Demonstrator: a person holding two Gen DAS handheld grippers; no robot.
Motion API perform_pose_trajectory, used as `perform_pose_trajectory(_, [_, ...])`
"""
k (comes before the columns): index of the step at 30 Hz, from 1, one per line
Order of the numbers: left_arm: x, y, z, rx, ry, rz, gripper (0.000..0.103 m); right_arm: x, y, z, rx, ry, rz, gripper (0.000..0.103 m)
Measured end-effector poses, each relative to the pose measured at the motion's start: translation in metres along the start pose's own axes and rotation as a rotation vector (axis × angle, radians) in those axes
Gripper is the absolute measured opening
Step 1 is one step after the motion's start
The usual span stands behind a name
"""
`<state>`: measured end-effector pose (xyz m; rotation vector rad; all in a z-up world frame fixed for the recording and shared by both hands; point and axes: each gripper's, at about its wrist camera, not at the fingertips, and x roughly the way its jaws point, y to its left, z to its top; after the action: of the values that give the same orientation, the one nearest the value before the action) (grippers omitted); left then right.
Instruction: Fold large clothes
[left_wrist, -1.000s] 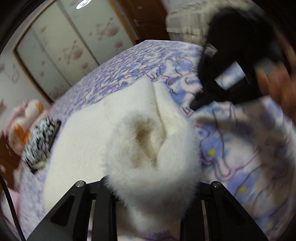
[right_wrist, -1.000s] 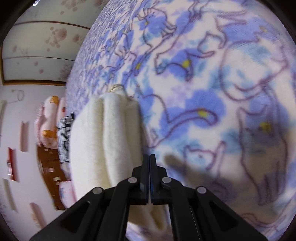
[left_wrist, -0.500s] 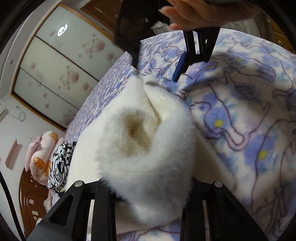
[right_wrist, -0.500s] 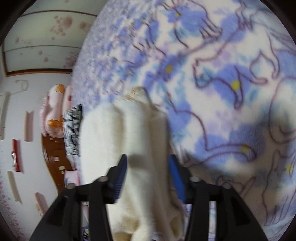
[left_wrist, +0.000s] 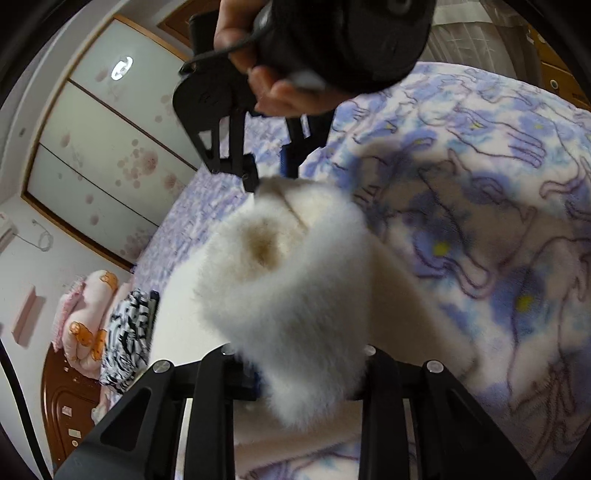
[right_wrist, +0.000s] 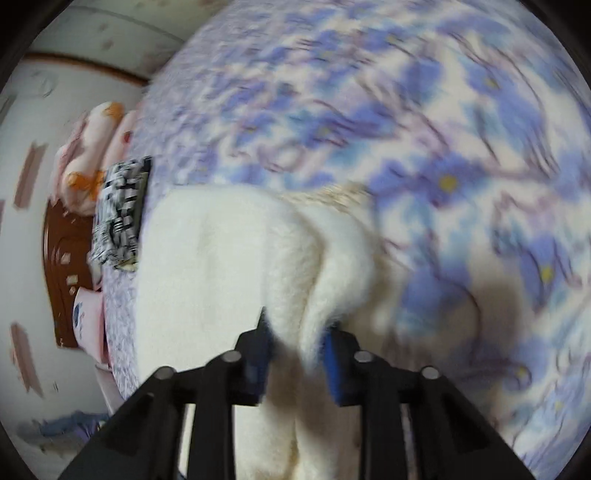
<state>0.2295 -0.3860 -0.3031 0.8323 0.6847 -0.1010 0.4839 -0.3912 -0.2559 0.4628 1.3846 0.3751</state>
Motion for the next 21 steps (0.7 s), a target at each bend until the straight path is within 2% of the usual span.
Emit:
perform_pose_trajectory(4, [0.013, 0.002, 0.004, 0.024, 0.005, 0.019, 0.024, 0.005, 0.020, 0.014, -0.128, -0.045, 0.012, 0.022])
perform_pose_trajectory(7, [0.017, 0.004, 0.001, 0.029, 0.029, -0.055, 0.025, 0.021, 0.011, 0.016, -0.064, 0.025, -0.073, 0.023])
perform_pose_trajectory(9, [0.012, 0.012, -0.002, 0.022, 0.023, -0.102, 0.028, 0.018, 0.001, 0.010, -0.021, 0.023, -0.020, 0.025])
perform_pose_trajectory(10, [0.009, 0.017, -0.004, 0.017, 0.017, -0.133, 0.029, 0.014, -0.006, 0.005, -0.010, 0.022, -0.003, 0.029])
perform_pose_trajectory(12, [0.001, 0.027, -0.007, 0.027, 0.002, -0.195, 0.041, 0.006, -0.018, -0.006, 0.036, 0.036, 0.029, 0.037])
perform_pose_trajectory(14, [-0.010, 0.042, -0.011, 0.049, -0.018, -0.248, 0.048, -0.003, -0.021, -0.015, 0.070, 0.028, 0.055, 0.038])
perform_pose_trajectory(16, [-0.024, 0.060, -0.014, 0.046, -0.038, -0.291, 0.058, -0.017, -0.016, -0.029, 0.046, 0.023, 0.029, 0.042])
perform_pose_trajectory(17, [-0.028, 0.068, -0.015, 0.043, -0.033, -0.308, 0.068, -0.023, -0.013, -0.035, 0.028, 0.018, 0.006, 0.043])
perform_pose_trajectory(18, [-0.034, 0.080, -0.016, 0.032, -0.031, -0.333, 0.073, -0.031, -0.010, -0.043, 0.015, 0.016, -0.010, 0.046])
perform_pose_trajectory(21, [-0.047, 0.121, -0.020, -0.049, -0.007, -0.374, 0.078, -0.054, 0.003, -0.069, -0.011, 0.018, 0.018, 0.046])
